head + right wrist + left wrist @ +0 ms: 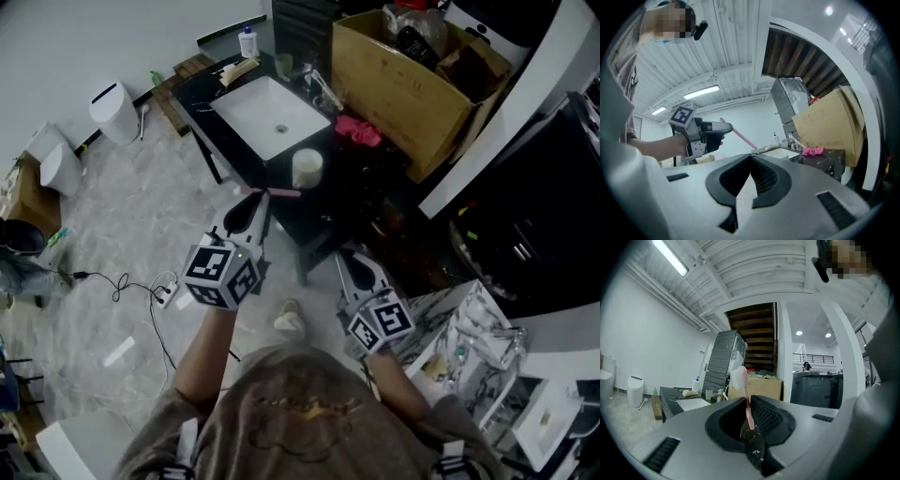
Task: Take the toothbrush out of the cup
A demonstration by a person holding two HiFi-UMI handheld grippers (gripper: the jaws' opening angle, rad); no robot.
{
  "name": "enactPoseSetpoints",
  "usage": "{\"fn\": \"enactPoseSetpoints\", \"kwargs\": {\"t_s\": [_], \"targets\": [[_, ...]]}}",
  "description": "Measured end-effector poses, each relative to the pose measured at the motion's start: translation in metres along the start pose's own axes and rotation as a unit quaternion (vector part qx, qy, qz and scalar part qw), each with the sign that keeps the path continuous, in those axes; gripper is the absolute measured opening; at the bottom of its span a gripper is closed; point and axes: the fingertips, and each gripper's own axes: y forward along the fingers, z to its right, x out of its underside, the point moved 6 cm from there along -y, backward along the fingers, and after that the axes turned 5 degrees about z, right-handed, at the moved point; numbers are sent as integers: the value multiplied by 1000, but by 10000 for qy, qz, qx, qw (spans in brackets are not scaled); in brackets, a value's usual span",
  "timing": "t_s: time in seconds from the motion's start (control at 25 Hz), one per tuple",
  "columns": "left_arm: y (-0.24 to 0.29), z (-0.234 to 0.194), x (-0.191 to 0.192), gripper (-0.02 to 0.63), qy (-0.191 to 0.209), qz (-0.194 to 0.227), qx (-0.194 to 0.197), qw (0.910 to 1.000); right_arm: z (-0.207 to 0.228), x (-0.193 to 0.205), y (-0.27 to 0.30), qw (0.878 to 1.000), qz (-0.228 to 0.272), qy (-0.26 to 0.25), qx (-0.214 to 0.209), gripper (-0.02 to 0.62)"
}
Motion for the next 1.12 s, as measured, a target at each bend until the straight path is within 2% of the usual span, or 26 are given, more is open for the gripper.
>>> {"fn": "enactPoseSetpoints", "kwargs": {"t_s": [0.28,0.76,1.12], "targets": [[-82,26,19,34,-51,-106,-129,9998,-37,11,-41,9997,-68,84,-215,6],[-181,54,50,32,-147,-354,438,9983,-85,12,-93,9997,-194,-38,-115,6],[-231,50,51,32,-164,-162,405,9989,-130,22,-101,9991,-167,-25,-390,6]]}}
